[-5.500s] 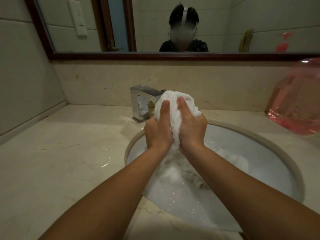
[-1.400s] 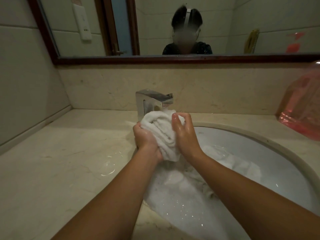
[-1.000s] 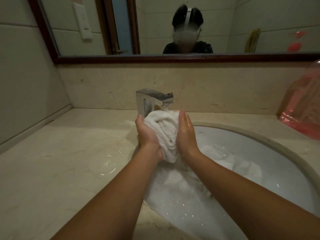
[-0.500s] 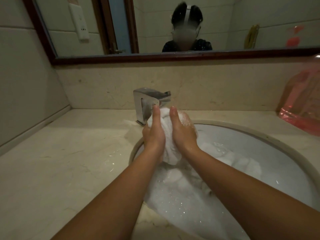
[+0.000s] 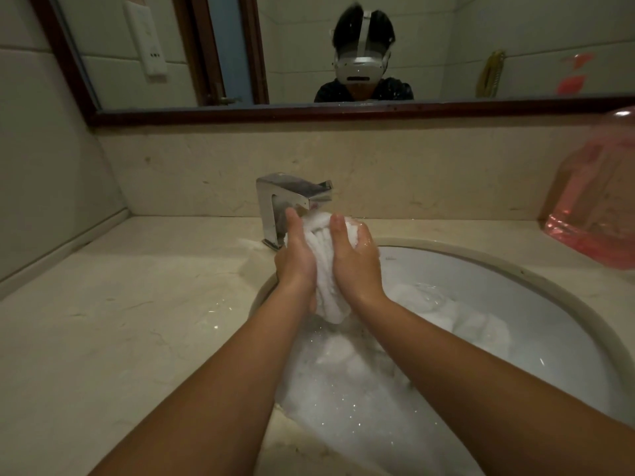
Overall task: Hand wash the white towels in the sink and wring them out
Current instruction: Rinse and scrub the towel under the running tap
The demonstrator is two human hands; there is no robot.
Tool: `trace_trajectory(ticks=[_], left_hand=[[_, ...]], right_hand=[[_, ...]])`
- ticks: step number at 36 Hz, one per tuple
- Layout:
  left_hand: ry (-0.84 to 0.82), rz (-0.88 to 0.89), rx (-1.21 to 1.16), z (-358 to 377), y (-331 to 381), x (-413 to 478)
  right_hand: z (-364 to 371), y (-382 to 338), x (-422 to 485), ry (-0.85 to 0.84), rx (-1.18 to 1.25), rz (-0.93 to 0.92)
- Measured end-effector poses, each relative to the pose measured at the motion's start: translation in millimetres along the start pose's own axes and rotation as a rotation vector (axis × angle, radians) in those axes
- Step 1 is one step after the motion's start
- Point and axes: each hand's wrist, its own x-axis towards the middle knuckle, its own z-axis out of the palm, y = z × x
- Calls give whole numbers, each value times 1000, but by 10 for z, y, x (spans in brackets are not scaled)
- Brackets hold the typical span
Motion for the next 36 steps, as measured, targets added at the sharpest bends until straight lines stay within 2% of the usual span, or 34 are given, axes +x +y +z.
trace_trajectory(ticks=[6,12,18,25,28,33,36], left_hand=[[-98,39,-5,-8,-109,211],[-182,-4,46,-3,-114,237],[-108,-63,35,-7,17,36],[-80,-142,-64,-66,37,80],[-84,-104,-56,-74,-14,163],[11,52,-2,-64,34,60],[28,68,65,-68,43,44]], right_hand=[[-53,-34,104,0,44,246],[-87,-13,152,-30,-2,299],[-109,-25,83,-81,-42,238],[-108,-84,-17,-123,-142,-5],[-98,-37,14,-135,-154,-29],[-55,-23,52,-129,-114,20],[-50,-44,35,-143,-88,20]])
